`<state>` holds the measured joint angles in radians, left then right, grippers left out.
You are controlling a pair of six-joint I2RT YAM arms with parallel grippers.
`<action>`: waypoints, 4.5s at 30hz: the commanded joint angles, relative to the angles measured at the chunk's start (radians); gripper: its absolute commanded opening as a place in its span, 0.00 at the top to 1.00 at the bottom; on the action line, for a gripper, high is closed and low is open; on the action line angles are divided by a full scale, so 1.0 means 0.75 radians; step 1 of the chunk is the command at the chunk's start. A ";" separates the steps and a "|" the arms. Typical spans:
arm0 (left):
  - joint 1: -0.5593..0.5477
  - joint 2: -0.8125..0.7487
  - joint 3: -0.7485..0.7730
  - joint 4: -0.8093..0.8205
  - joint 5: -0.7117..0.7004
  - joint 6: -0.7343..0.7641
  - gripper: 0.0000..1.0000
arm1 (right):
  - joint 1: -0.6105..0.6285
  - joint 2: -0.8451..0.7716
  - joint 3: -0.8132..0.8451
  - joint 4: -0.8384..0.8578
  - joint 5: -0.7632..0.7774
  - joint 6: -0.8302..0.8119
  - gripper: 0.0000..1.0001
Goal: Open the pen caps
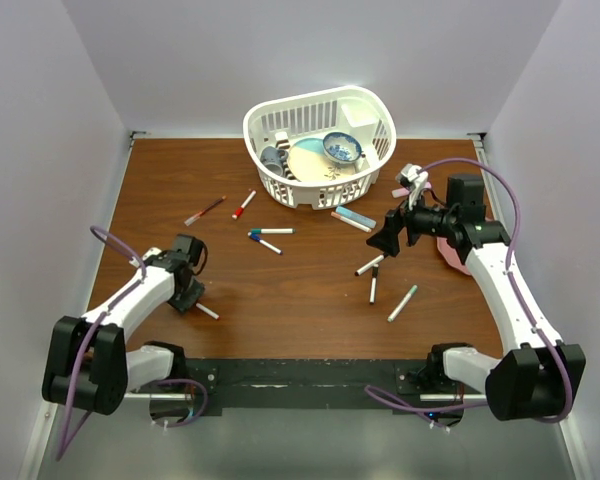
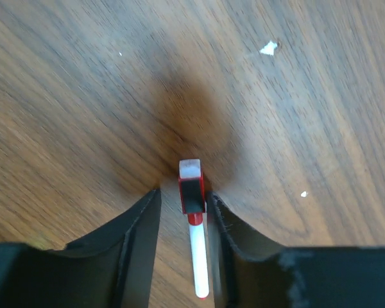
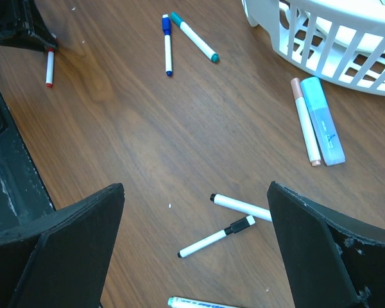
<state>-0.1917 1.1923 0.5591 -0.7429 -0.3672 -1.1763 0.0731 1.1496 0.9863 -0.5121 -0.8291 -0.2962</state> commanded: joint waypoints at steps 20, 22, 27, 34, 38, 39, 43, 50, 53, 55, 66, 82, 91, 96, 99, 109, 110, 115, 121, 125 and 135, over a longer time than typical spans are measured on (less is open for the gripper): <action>-0.037 -0.546 -0.297 1.112 0.832 0.464 1.00 | 0.264 0.126 -0.033 0.133 -0.377 0.090 0.01; -0.096 -0.561 -0.350 1.398 0.892 0.405 1.00 | 0.374 0.211 0.006 0.127 -0.353 0.110 0.01; -0.360 -0.487 -0.404 1.773 0.794 0.345 1.00 | 0.543 0.273 -0.034 0.438 -0.133 0.443 0.01; -0.585 -0.236 -0.416 2.211 0.615 0.255 1.00 | 0.596 0.253 -0.202 0.679 0.017 0.826 0.01; -0.673 -0.093 -0.390 2.383 0.525 0.202 1.00 | 0.620 0.283 -0.229 0.752 0.026 0.867 0.01; -0.689 -0.058 -0.381 2.389 0.498 0.192 1.00 | 0.625 0.294 -0.231 0.760 0.028 0.869 0.01; -0.769 0.008 -0.359 2.457 0.375 0.196 1.00 | 0.649 0.336 -0.237 0.787 0.034 0.910 0.04; -0.830 0.079 -0.355 2.531 0.328 0.178 1.00 | 0.668 0.392 -0.227 0.797 0.022 0.933 0.23; -0.837 0.108 -0.353 2.551 0.330 0.176 1.00 | 0.672 0.414 -0.223 0.818 -0.017 0.955 0.52; -0.835 0.114 -0.355 2.559 0.326 0.186 1.00 | 0.676 0.423 -0.213 0.822 -0.050 0.955 0.80; -0.816 0.098 -0.343 2.557 0.299 0.312 0.78 | 0.684 0.437 -0.176 0.775 -0.236 0.853 1.00; -0.802 0.087 -0.340 2.512 0.387 0.319 0.55 | 0.692 0.418 -0.137 0.687 -0.189 0.761 1.00; -0.814 0.096 -0.400 2.533 0.440 0.308 0.50 | 0.688 0.425 -0.092 0.574 -0.173 0.675 1.00; -0.814 0.112 -0.386 2.527 0.436 0.296 0.72 | 0.688 0.427 -0.094 0.566 -0.156 0.661 1.00; -0.814 0.108 -0.355 2.465 0.424 0.296 0.95 | 0.688 0.431 -0.096 0.564 -0.148 0.655 1.00; -0.424 -0.137 0.101 1.560 -0.009 0.445 1.00 | 0.747 0.451 -0.108 0.489 -0.146 0.522 1.00; -0.375 -0.146 0.146 1.472 -0.022 0.482 1.00 | 0.755 0.453 -0.108 0.482 -0.142 0.514 1.00; -0.074 -0.170 0.273 1.406 0.139 0.495 1.00 | 0.758 0.470 -0.096 0.454 -0.134 0.489 1.00; 0.002 -0.211 0.279 1.169 0.267 0.576 1.00 | 0.739 0.423 0.029 0.209 0.182 0.218 1.00; 0.002 -0.209 0.275 0.765 0.205 0.609 1.00 | 0.505 0.365 0.069 0.131 0.406 0.123 1.00; 0.002 -0.214 0.200 0.569 0.068 0.852 1.00 | 0.126 0.504 0.223 0.073 0.858 0.053 1.00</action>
<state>-0.1970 1.0176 0.7300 -0.2657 -0.2485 -0.6281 0.1810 1.4647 1.0664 -0.4217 -0.3477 -0.2031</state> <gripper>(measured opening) 0.193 0.074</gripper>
